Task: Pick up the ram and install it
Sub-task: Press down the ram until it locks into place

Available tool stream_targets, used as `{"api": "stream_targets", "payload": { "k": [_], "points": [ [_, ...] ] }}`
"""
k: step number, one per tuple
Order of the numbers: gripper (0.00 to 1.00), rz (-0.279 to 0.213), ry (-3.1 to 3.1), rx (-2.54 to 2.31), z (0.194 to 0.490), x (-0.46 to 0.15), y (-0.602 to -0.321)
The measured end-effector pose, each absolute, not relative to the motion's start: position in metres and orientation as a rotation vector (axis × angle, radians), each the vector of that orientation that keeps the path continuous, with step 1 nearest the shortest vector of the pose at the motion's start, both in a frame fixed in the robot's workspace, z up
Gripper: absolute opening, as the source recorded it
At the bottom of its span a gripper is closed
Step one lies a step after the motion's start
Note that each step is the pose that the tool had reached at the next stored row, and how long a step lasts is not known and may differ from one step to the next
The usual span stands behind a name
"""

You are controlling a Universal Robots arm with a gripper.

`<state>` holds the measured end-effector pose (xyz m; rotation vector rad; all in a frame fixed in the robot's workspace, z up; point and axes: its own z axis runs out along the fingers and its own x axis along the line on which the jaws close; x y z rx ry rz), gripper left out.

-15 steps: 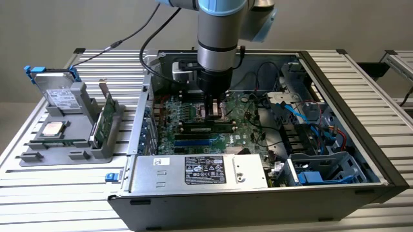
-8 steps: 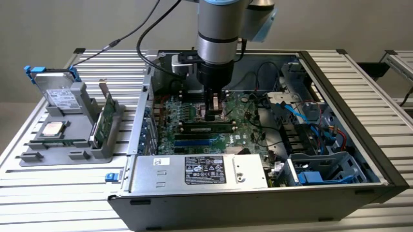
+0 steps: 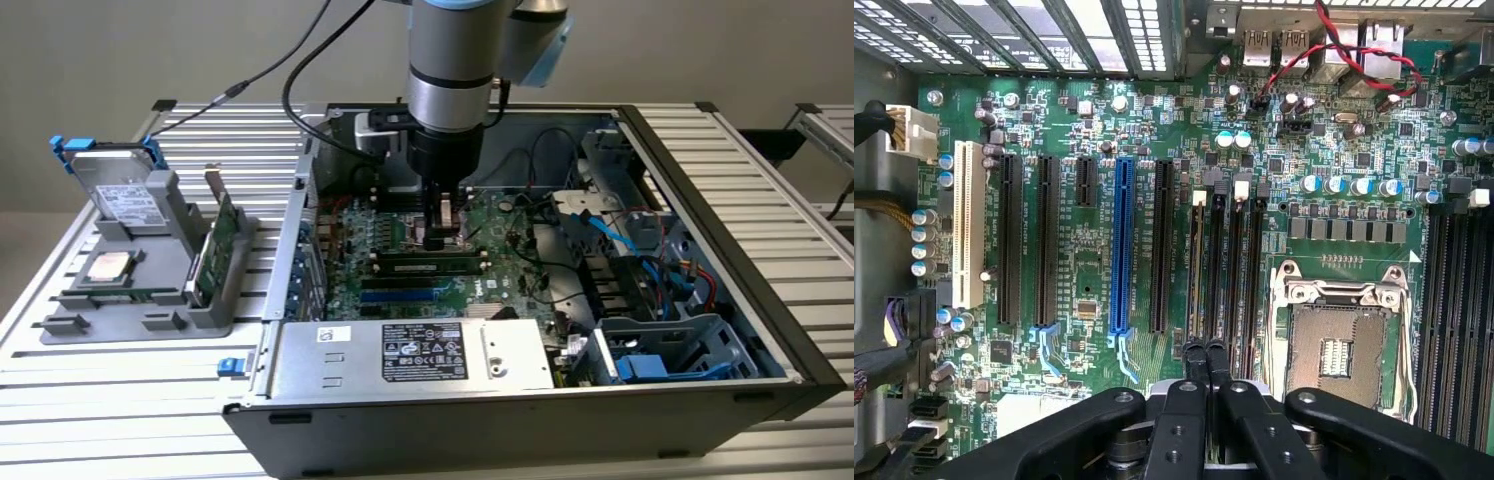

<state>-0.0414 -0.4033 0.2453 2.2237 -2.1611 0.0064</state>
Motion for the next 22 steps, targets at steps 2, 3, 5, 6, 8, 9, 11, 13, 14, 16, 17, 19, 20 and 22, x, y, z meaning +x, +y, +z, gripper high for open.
{"api": "stream_targets", "payload": {
  "k": [2,3,5,6,8,9,11,13,14,16,17,19,20,22],
  "points": [
    [0.1,0.006,-2.161,2.224,0.2453,-0.0414,-0.4033],
    [0.1,0.006,-2.161,2.224,0.2453,-0.0414,-0.4033],
    [0.1,0.006,-2.161,2.224,0.2453,-0.0414,-0.4033],
    [0.1,0.006,-2.161,2.224,0.2453,-0.0414,-0.4033],
    [0.1,0.006,-2.161,2.224,0.2453,-0.0414,-0.4033],
    [0.1,0.006,-2.161,2.224,0.2453,-0.0414,-0.4033],
    [0.1,0.006,-2.181,2.207,0.2453,-0.0414,-0.4033],
    [0.1,0.005,-2.209,2.179,0.2453,-0.0414,-0.4033],
    [0.1,0.005,-2.223,2.165,0.2453,-0.0414,-0.4033],
    [0.1,0.004,-2.253,2.133,0.2453,-0.0414,-0.4033],
    [0.1,0.004,-2.268,2.117,0.2453,-0.0414,-0.4033],
    [0.1,0.003,-2.299,2.084,0.2453,-0.0414,-0.4033],
    [0.1,0.002,-2.313,2.069,0.2453,-0.0414,-0.4033],
    [0.1,0.001,-2.344,2.033,0.2453,-0.0414,-0.4033]
  ]
}}
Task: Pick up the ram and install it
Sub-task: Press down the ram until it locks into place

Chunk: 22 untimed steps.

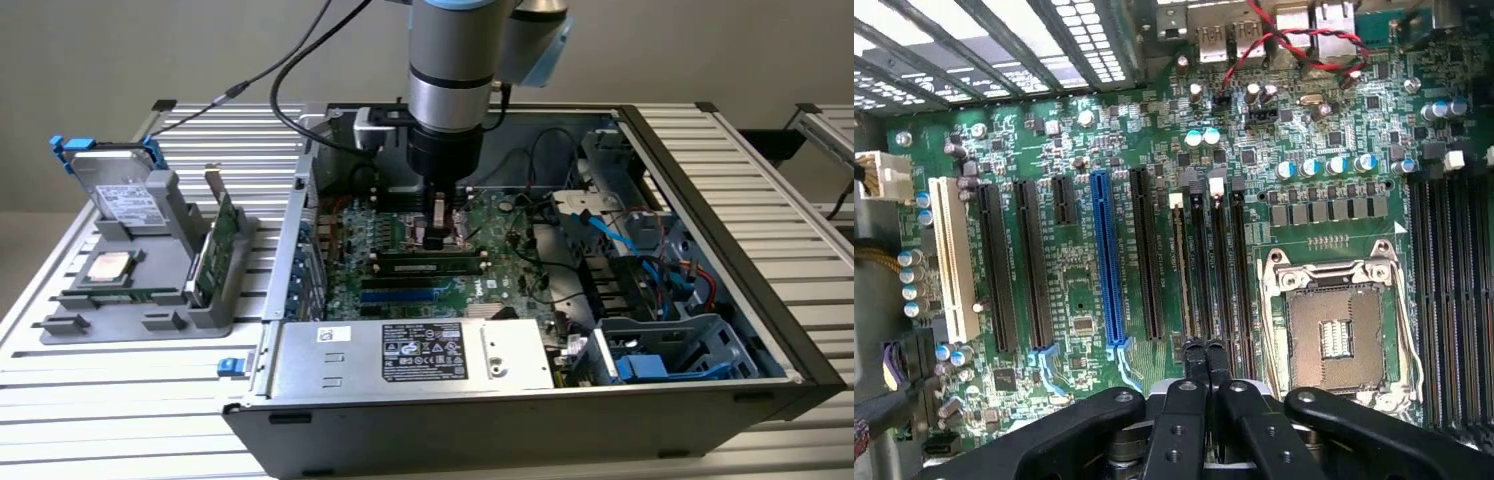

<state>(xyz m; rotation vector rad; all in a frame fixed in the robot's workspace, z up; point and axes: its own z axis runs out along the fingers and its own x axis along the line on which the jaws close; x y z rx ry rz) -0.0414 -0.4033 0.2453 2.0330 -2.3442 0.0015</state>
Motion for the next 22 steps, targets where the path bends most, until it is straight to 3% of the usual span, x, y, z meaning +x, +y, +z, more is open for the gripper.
{"api": "stream_targets", "payload": {
  "k": [22],
  "points": [
    [0.1,-0.009,-2.658,1.601,0.2453,-0.0414,-0.4033]
  ]
}}
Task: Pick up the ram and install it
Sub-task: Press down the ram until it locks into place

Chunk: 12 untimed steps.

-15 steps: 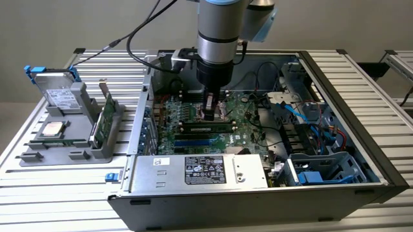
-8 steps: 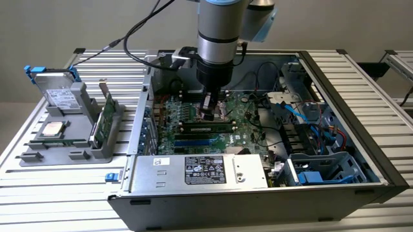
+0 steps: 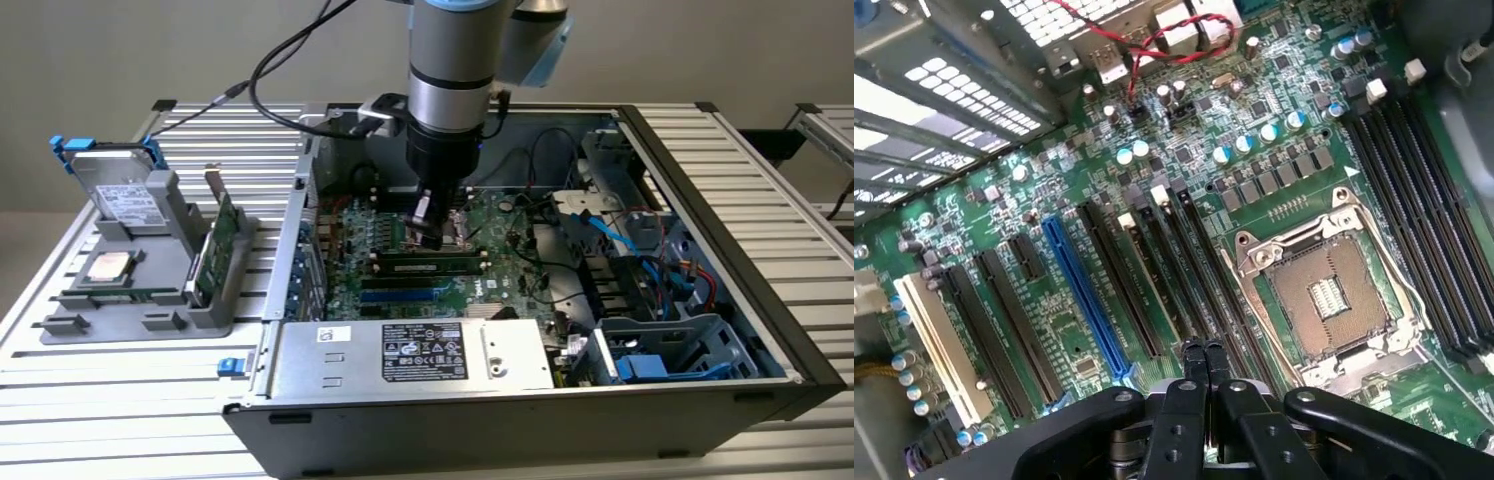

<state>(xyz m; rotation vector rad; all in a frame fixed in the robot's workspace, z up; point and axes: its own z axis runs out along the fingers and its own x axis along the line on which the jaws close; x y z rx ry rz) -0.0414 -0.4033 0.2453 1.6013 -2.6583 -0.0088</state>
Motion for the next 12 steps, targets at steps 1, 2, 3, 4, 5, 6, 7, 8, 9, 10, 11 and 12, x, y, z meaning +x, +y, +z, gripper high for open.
{"api": "stream_targets", "payload": {
  "k": [1,2,3,4,5,6,7,8,9,10,11,12],
  "points": [
    [0.1,-0.009,-2.671,1.58,0.2453,-0.0414,-0.4033],
    [0.1,-0.01,-2.684,1.559,0.2453,-0.0414,-0.4033],
    [0.1,-0.01,-2.697,1.536,0.2453,-0.0414,-0.4033],
    [0.1,-0.011,-2.708,1.516,0.2453,-0.0414,-0.4033],
    [0.1,-0.011,-2.721,1.493,0.2452,-0.0414,-0.4033],
    [0.1,-0.012,-2.734,1.47,0.2453,-0.0414,-0.4033],
    [0.1,-0.012,-2.745,1.449,0.2453,-0.0414,-0.4033],
    [0.1,-0.013,-2.757,1.426,0.2453,-0.0414,-0.4033],
    [0.1,-0.013,-2.768,1.403,0.2453,-0.0414,-0.4033],
    [0.1,-0.014,-2.779,1.382,0.2453,-0.0414,-0.4033],
    [0.1,-0.014,-2.791,1.358,0.2453,-0.0414,-0.4033],
    [0.1,-0.014,-2.802,1.336,0.2453,-0.0414,-0.4033]
  ]
}}
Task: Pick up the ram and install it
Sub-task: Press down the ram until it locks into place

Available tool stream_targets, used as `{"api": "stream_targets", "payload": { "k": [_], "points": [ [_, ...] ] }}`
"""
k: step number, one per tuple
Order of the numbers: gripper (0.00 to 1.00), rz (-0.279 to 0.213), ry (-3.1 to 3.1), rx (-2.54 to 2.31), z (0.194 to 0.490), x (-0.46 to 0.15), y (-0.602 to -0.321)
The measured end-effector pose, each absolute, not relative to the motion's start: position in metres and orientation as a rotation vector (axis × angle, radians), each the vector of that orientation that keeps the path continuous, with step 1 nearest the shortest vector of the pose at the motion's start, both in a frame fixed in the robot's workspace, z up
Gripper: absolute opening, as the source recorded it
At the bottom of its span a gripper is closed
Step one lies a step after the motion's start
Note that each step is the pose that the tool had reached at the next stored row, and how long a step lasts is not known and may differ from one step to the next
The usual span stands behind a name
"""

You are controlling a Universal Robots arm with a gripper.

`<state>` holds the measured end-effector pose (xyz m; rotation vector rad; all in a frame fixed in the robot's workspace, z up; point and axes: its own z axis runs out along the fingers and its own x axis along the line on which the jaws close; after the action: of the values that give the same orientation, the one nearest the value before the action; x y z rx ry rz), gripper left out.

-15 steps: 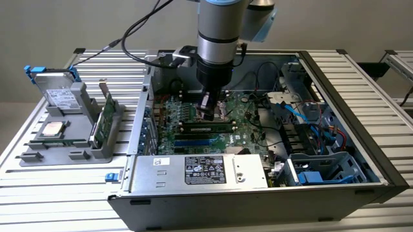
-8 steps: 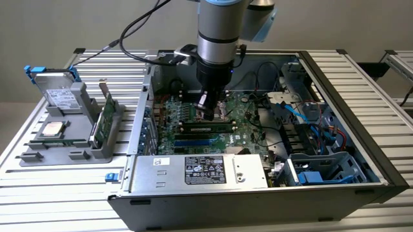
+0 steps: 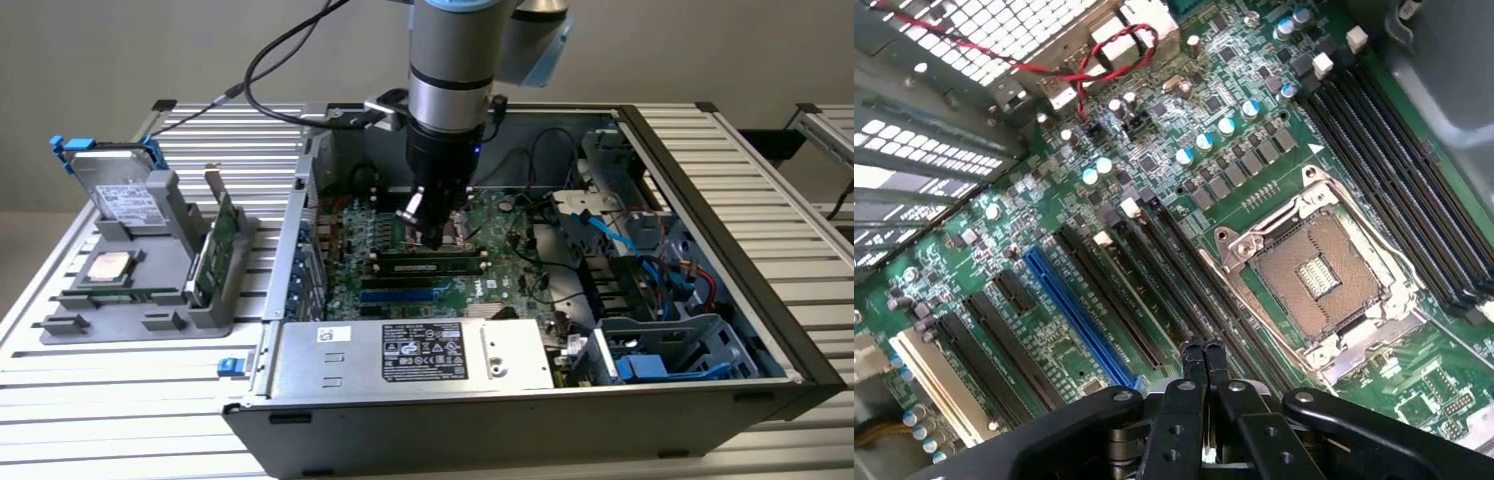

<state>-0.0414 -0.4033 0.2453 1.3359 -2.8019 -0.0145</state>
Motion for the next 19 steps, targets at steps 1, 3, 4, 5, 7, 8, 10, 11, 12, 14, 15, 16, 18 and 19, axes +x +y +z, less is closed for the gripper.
{"api": "stream_targets", "payload": {
  "k": [1,3,4,5,7,8,10,11,12,14,15,16,18,19],
  "points": [
    [0.1,-0.015,-2.813,1.313,0.2453,-0.0414,-0.4033],
    [0.1,-0.016,-2.834,1.268,0.2453,-0.0414,-0.4033],
    [0.1,-0.016,-2.844,1.245,0.2453,-0.0414,-0.4033],
    [0.1,-0.017,-2.854,1.221,0.2453,-0.0414,-0.4033],
    [0.1,-0.018,-2.874,1.174,0.2453,-0.0414,-0.4033],
    [0.1,-0.018,-2.883,1.151,0.2453,-0.0414,-0.4033],
    [0.1,-0.019,-2.902,1.104,0.2453,-0.0414,-0.4033],
    [0.1,-0.02,-2.911,1.081,0.2453,-0.0414,-0.4033],
    [0.1,-0.02,-2.919,1.058,0.2453,-0.0414,-0.4033],
    [0.1,-0.021,-2.937,1.01,0.2453,-0.0414,-0.4033],
    [0.1,-0.022,-2.945,0.986,0.2453,-0.0414,-0.4033],
    [0.1,-0.022,-2.953,0.961,0.2453,-0.0414,-0.4033],
    [0.1,-0.023,-2.969,0.913,0.2453,-0.0414,-0.4033],
    [0.1,-0.023,-2.976,0.888,0.2453,-0.0414,-0.4033]
  ]
}}
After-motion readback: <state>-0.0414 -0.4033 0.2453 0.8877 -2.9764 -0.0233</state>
